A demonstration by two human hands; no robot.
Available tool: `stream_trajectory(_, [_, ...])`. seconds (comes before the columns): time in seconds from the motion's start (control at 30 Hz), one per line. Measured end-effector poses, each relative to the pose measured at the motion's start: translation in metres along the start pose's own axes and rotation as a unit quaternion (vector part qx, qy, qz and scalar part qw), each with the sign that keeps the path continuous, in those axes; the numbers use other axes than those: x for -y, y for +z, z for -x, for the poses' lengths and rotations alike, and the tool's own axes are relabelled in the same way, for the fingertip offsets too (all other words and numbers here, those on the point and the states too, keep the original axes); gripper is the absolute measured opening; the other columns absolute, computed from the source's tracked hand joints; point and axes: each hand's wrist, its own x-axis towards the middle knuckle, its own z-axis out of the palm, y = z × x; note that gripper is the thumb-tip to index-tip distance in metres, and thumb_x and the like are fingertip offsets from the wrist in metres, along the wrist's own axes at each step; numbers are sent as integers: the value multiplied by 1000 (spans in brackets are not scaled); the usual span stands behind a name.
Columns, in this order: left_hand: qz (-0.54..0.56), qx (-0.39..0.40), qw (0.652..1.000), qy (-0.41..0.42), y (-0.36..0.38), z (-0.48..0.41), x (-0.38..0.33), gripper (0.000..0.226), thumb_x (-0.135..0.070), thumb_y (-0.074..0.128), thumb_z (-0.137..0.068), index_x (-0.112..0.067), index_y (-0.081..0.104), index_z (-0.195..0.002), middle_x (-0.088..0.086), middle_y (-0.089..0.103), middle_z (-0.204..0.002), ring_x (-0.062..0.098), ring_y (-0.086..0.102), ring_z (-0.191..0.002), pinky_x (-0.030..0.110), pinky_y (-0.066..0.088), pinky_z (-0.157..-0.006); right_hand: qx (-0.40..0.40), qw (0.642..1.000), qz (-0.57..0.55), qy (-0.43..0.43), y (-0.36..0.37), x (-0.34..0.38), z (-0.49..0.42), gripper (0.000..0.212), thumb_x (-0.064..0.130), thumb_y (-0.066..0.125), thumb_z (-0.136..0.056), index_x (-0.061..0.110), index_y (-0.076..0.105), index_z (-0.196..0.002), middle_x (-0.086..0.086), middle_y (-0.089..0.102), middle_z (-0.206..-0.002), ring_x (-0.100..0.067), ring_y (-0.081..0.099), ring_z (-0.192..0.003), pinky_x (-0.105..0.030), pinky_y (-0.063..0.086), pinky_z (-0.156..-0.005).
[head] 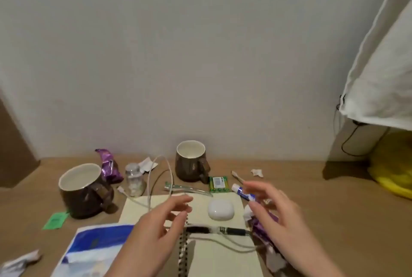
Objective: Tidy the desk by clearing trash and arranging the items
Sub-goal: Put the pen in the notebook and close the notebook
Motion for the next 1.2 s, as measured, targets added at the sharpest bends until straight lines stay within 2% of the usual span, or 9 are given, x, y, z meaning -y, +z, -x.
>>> stream_trajectory(0.07, [-93,38,994,32,6,7,4,22,-38,47,-92,-50,51,-111,-35,57,-108,-10,51,-103,14,43,-83,18,992,112,-53,5,-6,6,27,34,57,-91,47,55,-115,30,53,-103,4,49,-101,-17,40,-87])
stream_trajectory(0.17, [-173,63,981,54,19,16,18,36,-46,41,-94,-47,40,-129,-32,45,-127,-6,36,-122,23,33,-104,49,964,246,-93,10,-19,15,33,48,51,-92,46,46,-125,38,42,-111,0,36,-111,-26,34,-96])
stream_trajectory(0.37, [-244,98,964,51,43,27,39,64,-52,38,-93,-44,3,-146,-12,19,-155,14,14,-143,36,19,-116,122,920,363,-79,24,-33,39,57,66,35,-88,53,22,-141,20,23,-151,-11,14,-139,-43,11,-118])
stream_trajectory(0.43, [-274,97,955,49,47,28,42,68,-52,37,-93,-42,-6,-146,-9,6,-158,18,2,-146,39,12,-117,140,907,388,-84,32,-39,40,54,64,33,-90,59,12,-140,16,14,-157,-18,5,-144,-53,-1,-118])
stream_trajectory(0.53, [-299,82,949,50,49,28,43,69,-51,32,-94,-37,-10,-147,-7,6,-159,19,6,-146,39,13,-117,145,879,439,-115,42,-46,37,49,63,20,-92,64,4,-139,13,4,-160,-24,-2,-147,-61,-14,-113])
stream_trajectory(0.7, [-315,77,945,49,46,28,48,69,-48,30,-94,-32,-9,-148,-5,3,-159,20,8,-146,39,16,-116,132,853,488,-132,52,-55,25,50,58,4,-92,60,7,-141,11,9,-160,-23,5,-147,-58,-16,-113])
stream_trajectory(0.9, [-295,59,951,74,40,32,56,70,-50,32,-93,-34,-10,-148,-10,-3,-158,14,4,-146,37,20,-115,129,871,456,-129,50,-58,25,49,60,9,-93,58,14,-142,14,8,-159,-17,3,-147,-51,-14,-116])
stream_trajectory(1.07, [-282,58,950,119,29,38,62,76,-49,37,-93,-43,-21,-142,-14,-33,-150,12,-22,-142,34,18,-114,123,882,435,-131,35,-63,25,45,50,13,-98,57,17,-142,17,13,-158,-11,7,-146,-40,-4,-118])
stream_trajectory(1.2, [-279,19,938,203,25,41,65,66,-38,52,-88,-45,16,-143,-10,-6,-152,14,-9,-141,35,14,-113,114,889,429,-112,31,-62,11,43,51,13,-98,60,18,-140,15,21,-155,-11,19,-138,-42,9,-115])
